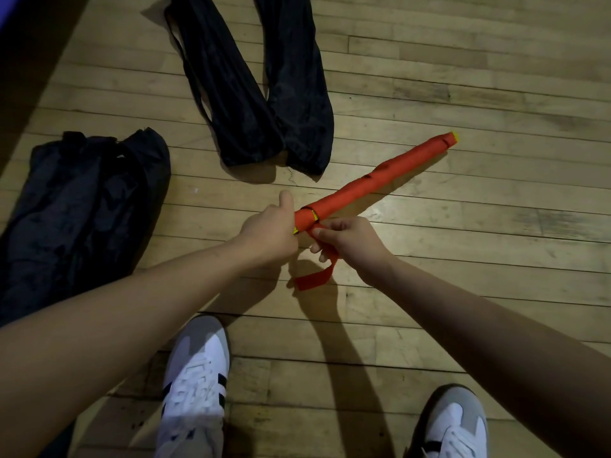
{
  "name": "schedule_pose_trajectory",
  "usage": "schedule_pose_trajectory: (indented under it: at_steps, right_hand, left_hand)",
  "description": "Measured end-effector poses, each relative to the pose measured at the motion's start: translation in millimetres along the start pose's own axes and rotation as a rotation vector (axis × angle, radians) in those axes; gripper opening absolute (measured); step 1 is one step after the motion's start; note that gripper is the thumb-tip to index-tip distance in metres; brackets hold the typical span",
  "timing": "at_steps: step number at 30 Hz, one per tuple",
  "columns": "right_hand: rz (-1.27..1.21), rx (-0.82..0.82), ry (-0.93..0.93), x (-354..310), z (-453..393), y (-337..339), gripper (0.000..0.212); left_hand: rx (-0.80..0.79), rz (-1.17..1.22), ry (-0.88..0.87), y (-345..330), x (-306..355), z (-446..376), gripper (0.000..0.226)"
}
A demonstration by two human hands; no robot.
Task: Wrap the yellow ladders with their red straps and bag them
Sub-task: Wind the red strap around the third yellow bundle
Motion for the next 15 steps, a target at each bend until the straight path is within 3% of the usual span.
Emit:
schedule_pose_trajectory:
  at_steps: [4,7,10,15]
  right_hand:
    - [-0.002,0.028,-0.016,1,0,2,0.014]
    - [-0.041,0.057,-0.053,6,2,7,0.011]
    - [-0.099,0.088,-0.074,8,4,12,0.010]
    - [-0.093,0.050,-0.063,4,5,5,0.011]
  left_hand:
    - [-0.154,0.020,0.006,-4,3,-3,0.077]
    - [-0.219,-0.039,-0.085,-2,7,-3,0.066]
    - [-0.074,-0.019,-0.194,9,9,-2,0.056]
    - [-0.015,-0.048,-0.148,9,5,-1,0.056]
Point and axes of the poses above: each hand's wrist, its own z-axis away from the middle knuckle, its own y-axis out of the back of the hand, x = y × z, the point moved 6 cm from there along -z, towards the middle knuckle, and after that the axes turned 10 degrees about -z, right-handed, at the moved point
